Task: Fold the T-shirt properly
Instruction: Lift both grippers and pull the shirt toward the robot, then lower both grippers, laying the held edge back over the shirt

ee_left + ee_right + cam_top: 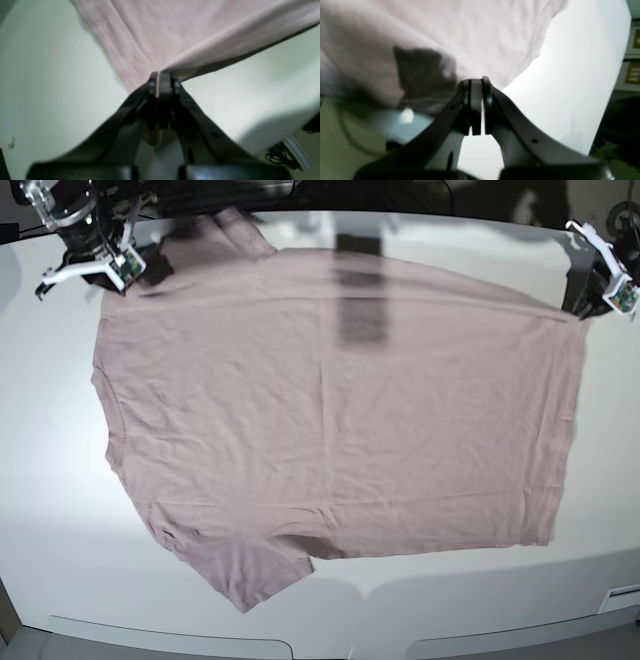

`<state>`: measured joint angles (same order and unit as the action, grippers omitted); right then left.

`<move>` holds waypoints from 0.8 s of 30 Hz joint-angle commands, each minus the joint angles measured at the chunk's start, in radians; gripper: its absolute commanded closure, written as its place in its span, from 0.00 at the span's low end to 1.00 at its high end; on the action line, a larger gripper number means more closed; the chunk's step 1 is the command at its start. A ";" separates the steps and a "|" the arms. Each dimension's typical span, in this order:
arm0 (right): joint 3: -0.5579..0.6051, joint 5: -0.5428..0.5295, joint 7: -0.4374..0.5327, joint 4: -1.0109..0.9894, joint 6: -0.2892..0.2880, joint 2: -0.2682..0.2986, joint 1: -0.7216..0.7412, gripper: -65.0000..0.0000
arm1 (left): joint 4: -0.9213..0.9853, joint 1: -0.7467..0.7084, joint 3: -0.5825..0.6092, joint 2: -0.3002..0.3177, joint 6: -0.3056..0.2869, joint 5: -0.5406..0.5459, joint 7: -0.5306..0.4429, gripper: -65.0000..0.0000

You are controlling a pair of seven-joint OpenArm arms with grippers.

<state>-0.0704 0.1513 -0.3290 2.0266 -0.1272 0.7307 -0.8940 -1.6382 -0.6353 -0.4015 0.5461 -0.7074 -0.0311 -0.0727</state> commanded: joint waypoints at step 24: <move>0.137 -0.189 0.060 -0.293 -0.060 0.014 0.515 1.00 | 0.211 0.404 0.108 0.014 0.011 -0.113 0.021 1.00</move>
<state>0.0761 -0.0402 -0.2874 1.7191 -0.1993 0.7288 -0.3866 -1.4124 -0.2424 -0.2836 0.5354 -0.7097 -0.1600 -0.0246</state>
